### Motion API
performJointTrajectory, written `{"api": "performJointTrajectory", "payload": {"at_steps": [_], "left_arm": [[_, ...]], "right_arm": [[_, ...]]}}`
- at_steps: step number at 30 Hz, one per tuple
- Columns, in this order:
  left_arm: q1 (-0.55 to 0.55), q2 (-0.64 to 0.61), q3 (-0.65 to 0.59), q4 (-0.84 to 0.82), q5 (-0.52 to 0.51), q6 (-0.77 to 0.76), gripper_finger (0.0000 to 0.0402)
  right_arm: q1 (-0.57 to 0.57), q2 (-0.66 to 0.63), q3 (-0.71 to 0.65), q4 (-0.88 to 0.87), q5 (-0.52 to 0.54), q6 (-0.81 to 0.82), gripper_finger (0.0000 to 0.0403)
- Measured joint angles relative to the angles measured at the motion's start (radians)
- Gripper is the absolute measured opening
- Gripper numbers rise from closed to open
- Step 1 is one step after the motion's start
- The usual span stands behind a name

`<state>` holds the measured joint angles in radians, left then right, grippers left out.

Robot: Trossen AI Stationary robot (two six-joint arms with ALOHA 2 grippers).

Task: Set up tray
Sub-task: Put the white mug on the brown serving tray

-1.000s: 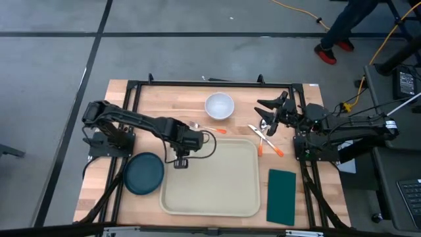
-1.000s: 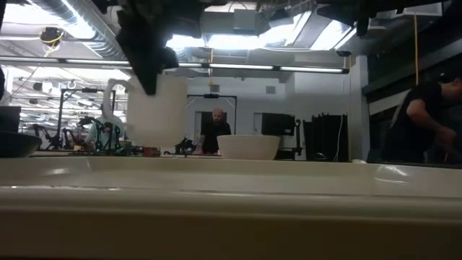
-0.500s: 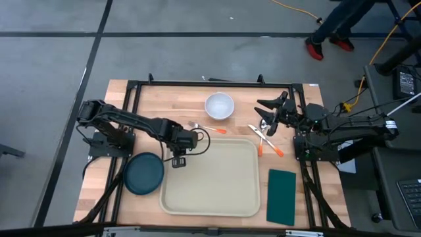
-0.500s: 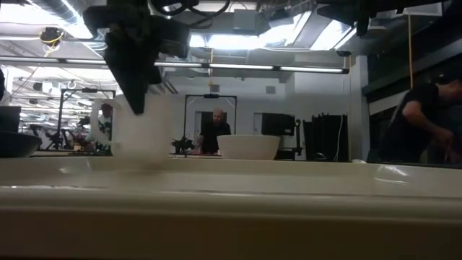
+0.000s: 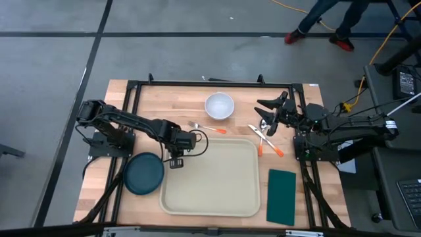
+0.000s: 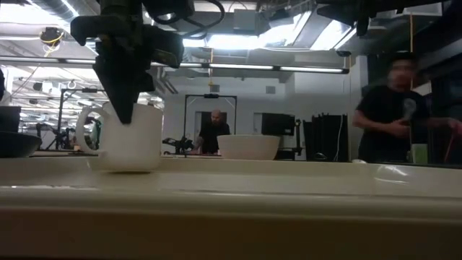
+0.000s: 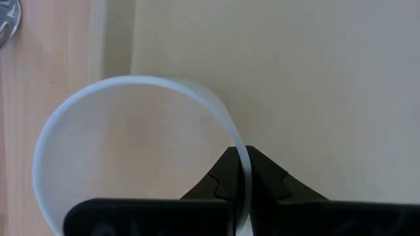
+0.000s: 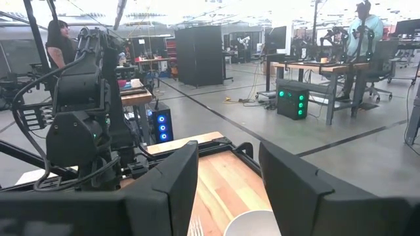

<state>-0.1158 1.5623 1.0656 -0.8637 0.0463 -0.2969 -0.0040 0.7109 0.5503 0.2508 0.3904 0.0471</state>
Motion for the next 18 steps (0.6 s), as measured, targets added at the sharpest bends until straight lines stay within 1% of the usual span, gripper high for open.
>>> {"api": "performJointTrajectory", "payload": {"at_steps": [4,7,11,18], "left_arm": [[0.0,0.0,-0.001,0.005,-0.001,0.019,0.0005],[0.0,0.001,-0.002,0.011,0.004,0.021,0.0013],[0.0,0.003,-0.003,0.027,0.044,0.022,0.0042],[0.0,0.003,-0.002,0.033,0.043,-0.013,0.0099]], "right_arm": [[0.0,0.0,0.0,0.0,0.0,0.0,0.0169],[0.0,0.0,0.0,0.0,0.0,0.0,0.0169],[0.0,0.0,0.0,0.0,0.0,0.0,0.0169],[0.0,0.0,0.0,0.0,0.0,0.0,0.0169]]}}
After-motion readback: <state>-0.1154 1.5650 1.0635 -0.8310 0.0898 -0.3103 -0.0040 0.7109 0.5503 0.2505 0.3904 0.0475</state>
